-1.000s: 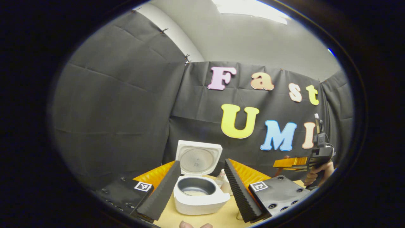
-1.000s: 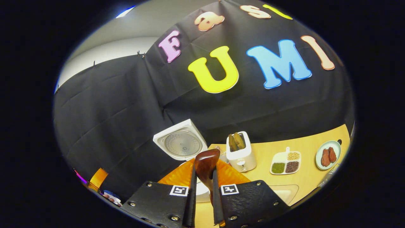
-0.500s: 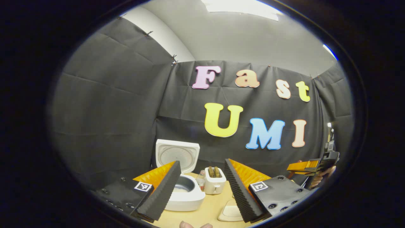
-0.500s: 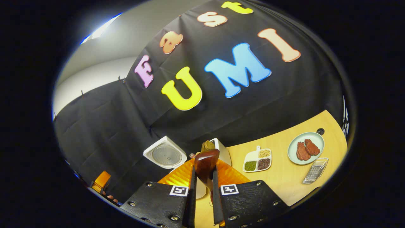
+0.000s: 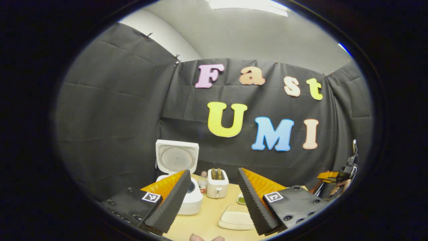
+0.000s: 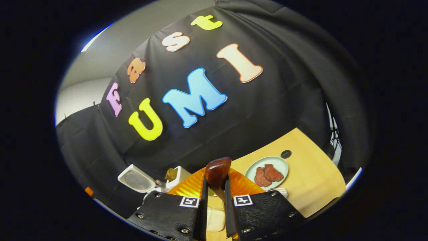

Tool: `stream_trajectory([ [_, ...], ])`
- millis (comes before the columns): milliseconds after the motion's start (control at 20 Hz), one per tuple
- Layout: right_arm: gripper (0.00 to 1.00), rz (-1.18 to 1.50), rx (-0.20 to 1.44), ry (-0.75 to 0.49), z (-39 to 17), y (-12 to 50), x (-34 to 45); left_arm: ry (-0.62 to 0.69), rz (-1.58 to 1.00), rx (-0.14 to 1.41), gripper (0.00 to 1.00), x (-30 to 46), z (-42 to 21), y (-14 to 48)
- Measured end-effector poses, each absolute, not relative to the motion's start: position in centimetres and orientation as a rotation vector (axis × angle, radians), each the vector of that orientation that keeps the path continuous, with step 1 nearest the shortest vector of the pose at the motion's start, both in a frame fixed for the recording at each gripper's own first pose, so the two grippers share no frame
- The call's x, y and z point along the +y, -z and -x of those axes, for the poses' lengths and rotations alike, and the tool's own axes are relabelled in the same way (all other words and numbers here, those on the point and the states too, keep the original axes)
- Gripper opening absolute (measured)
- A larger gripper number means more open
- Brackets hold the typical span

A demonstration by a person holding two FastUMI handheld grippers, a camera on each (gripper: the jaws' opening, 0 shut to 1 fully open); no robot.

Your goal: Close the left gripper, press the button to open the rice cooker; take a wooden spoon from the chopstick holder with the right hand, scoop a spoonful of rice and pour it into the rice cooker, then put the wooden spoon back into the chopstick holder.

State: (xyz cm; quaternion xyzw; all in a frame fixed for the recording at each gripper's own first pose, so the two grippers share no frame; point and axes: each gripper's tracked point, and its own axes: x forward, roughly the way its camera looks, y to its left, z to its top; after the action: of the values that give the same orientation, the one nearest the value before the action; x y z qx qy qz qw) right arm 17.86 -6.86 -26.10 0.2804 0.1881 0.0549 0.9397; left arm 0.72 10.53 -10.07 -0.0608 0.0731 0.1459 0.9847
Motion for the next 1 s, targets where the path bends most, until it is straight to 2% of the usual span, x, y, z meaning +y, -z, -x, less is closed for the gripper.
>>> stream_trajectory([
  [50, 0.23, -0.57, 0.386, -0.093, -18.2, 27.1, -7.7, -0.294, 0.128, 0.157, 0.93, 10.0, -0.7, 10.3],
  [100, 0.23, -0.567, 0.384, -0.071, -18.6, 28.0, -8.5, -0.299, 0.13, 0.167, 1.0, 9.5, -0.5, 10.5],
  [200, 0.23, -0.565, 0.386, -0.037, -19.2, 29.7, -9.6, -0.3, 0.119, 0.178, 0.93, 8.6, -0.1, 10.6],
  [700, 0.23, -0.562, 0.443, 0.062, -21.3, 36.8, -11.2, -0.304, 0.073, 0.222, 0.93, 7.5, 0.7, 11.4],
  [1000, 0.23, -0.453, 0.516, 0.068, -20.5, 41.2, -10.0, -0.306, 0.056, 0.231, 0.93, 7.4, 1.0, 11.2],
])
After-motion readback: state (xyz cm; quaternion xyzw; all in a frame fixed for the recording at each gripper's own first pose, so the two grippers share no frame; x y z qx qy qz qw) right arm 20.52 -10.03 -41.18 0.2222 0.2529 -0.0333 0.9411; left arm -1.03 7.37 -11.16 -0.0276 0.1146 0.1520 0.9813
